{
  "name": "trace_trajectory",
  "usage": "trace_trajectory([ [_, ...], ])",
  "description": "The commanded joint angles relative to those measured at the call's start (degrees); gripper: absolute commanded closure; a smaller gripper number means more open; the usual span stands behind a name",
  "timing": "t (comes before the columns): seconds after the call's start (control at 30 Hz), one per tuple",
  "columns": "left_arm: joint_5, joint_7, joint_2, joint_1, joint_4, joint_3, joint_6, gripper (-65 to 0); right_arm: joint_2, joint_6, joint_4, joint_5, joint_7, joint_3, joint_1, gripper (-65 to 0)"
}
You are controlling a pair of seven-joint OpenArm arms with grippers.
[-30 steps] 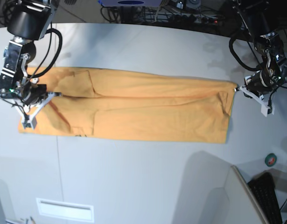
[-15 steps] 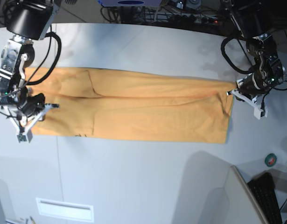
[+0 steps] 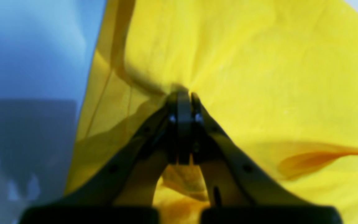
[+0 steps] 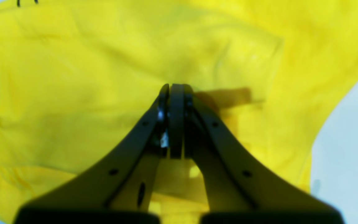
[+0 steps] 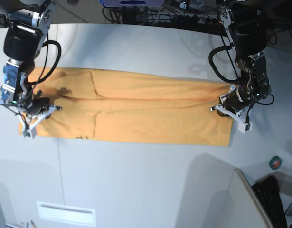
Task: Layout the t-shirt on the table in an organized manner, then fold the t-shirt properly
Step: 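Move both grippers to the strip's ends and grasp them, then fold the strip end with the left gripper toward the right gripper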
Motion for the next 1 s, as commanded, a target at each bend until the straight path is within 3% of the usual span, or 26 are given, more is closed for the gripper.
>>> trace_trajectory([
  [0.0, 0.6, -0.3, -0.3, -0.9, 0.0, 0.1, 0.3, 0.0, 0.6, 0.3, 0.9, 0.2, 0.0, 0.0, 0.5, 0.0],
  [0.33, 0.5, -0.2, 0.0, 2.4, 10.5, 0.1, 0.4, 0.0, -1.6, 0.3, 19.1, 0.2, -2.0, -0.2, -6.5, 0.0],
  [0.5, 0.5, -0.4, -0.3, 2.4, 6.0, 0.0, 0.4, 0.0, -1.5, 0.3, 13.8, 0.2, -2.7, -0.1, -6.7, 0.0],
  [0.7, 0.2, -0.2, -0.3, 3.0, 8.6, -0.5, 0.4, 0.0, -1.4, 0.3, 11.3, 0.2, 0.0, 0.2, -6.7, 0.0],
  [0.8, 0.1, -0.2, -0.3, 3.5, 11.9, -0.9, 0.4, 0.0, -1.6, 0.3, 17.0, 0.2, 0.0, 0.3, -8.7, 0.0],
  [0.97, 0.1, 0.2, -0.6, 6.4, 18.8, -7.1, 0.1, 0.0, -3.1, 0.3, 28.6, 0.2, 0.0, 0.3, -13.9, 0.0],
])
